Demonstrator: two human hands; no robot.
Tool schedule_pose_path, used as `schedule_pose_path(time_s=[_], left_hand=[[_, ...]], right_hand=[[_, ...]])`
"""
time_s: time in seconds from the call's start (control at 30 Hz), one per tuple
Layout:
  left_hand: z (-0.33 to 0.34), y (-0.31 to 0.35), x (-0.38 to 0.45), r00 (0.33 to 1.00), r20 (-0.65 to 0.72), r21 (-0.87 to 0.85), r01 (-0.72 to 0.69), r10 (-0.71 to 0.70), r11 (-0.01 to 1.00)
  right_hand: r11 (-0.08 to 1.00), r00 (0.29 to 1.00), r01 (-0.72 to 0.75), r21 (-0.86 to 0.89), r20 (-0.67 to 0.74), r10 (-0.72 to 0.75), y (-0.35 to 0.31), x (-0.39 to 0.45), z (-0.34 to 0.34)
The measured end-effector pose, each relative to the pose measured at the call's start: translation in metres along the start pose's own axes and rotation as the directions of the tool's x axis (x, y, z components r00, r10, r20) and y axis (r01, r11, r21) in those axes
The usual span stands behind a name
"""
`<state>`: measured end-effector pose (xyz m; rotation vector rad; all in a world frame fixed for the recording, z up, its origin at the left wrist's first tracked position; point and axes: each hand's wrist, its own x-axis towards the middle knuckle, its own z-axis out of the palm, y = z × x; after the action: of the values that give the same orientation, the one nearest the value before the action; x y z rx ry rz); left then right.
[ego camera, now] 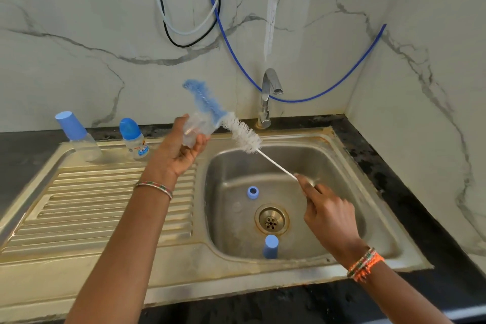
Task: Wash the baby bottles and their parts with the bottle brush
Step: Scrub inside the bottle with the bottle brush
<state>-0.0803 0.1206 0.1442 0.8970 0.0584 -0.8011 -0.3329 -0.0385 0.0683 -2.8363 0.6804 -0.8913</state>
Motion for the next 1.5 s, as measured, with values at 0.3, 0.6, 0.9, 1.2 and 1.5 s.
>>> schedule_pose_path(time_s=[0.3,0.6,0.9,1.2,1.5], left_hand=[[-0.011,0.006,0.003,1.000,0.000,-0.017,0.004,-0.004,1.000],[0.001,-0.016,0.005,0.998,0.051,0.013,0.020,-0.021,1.000],[0.007,-0.028,0.012,0.997,0.077,0.063,-0.027,0.022,0.998],[-0.014,-0.014,0.018,0.986,-0.012,-0.086,-0.169,0.169,0.982],[0.003,-0.041,0.018,0.959,0.070,0.052,-0.278,0.274,0.959]], right_hand=[[0.999,0.999,0.033,-0.008,-0.020,-0.033,0.016,-0.001,0.016],[1.000,0.998,0.027,0.010,-0.053,-0.027,0.009,0.021,0.024],[0.998,0.996,0.064,0.022,-0.061,-0.063,0.001,0.028,0.029],[0.898,0.935,-0.348,0.268,0.167,0.313,0.026,-0.006,0.019],[0.144,0.615,-0.788,0.598,0.776,0.140,-0.025,0.039,-0.024]])
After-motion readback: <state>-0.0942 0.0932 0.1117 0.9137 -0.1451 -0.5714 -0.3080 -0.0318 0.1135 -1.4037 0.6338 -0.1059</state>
